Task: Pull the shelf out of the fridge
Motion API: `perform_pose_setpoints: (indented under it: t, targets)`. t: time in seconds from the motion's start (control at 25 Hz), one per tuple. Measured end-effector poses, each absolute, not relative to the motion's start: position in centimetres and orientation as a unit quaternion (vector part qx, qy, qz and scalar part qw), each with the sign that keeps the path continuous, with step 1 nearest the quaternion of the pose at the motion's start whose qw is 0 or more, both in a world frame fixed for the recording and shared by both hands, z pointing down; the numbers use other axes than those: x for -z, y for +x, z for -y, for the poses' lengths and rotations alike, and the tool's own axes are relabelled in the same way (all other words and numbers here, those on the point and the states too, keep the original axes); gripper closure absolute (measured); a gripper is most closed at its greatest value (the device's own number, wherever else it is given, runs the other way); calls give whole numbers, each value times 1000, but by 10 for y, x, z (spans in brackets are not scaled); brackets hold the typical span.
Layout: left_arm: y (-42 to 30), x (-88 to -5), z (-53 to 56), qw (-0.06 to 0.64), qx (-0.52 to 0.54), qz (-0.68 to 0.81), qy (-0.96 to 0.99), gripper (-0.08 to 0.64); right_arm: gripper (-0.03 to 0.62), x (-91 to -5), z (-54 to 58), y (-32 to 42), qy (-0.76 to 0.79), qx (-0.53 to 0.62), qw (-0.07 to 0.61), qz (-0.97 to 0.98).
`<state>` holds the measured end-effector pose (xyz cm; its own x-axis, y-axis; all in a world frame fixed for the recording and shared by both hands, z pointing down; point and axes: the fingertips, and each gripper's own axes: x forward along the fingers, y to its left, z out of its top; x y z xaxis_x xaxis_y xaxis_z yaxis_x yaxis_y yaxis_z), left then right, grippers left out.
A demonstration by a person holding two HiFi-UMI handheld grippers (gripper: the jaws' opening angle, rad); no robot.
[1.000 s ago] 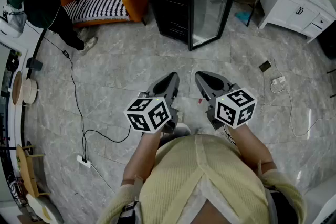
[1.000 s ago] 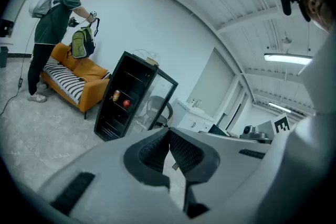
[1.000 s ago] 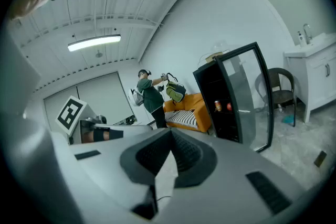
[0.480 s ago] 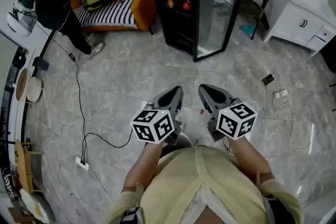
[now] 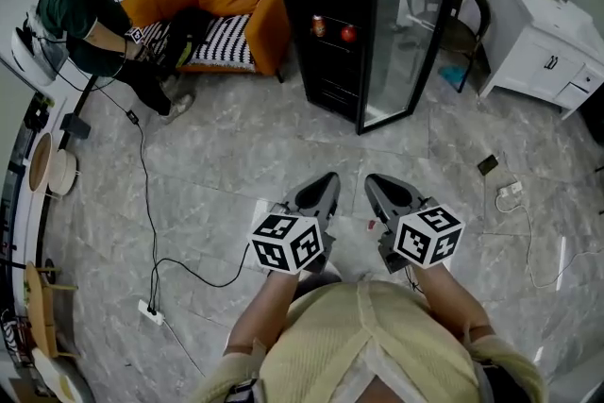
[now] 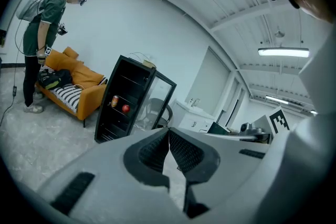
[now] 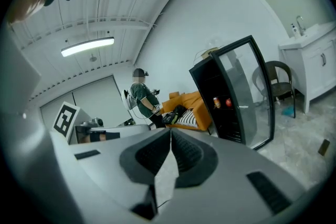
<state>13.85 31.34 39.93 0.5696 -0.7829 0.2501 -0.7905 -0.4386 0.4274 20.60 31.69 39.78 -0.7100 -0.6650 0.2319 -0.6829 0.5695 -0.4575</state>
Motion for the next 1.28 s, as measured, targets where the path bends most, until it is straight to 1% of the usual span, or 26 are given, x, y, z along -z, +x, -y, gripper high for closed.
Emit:
perform_pose_setpoints:
  t: [0.28, 0.72, 0.88, 1.08, 1.28]
  targets:
    - [88, -408, -278, 279, -3, 455, 846, 535, 561, -401, -276, 155, 394, -263, 33, 880]
    - [20, -417, -235, 286, -18, 435, 853, 535, 561, -410, -226, 81, 409, -270, 43, 871]
    - [-2, -416, -219, 287, -23, 425, 858, 535, 561, -410, -211, 58, 416, -277, 37, 865]
    - [-19, -417, -207, 290, -23, 422, 859, 535, 561, -408, -198, 40, 422, -273, 40, 864]
    - [-21, -422, -196, 302, -18, 413, 859, 536, 561, -414, -186, 37, 433, -277, 50, 856]
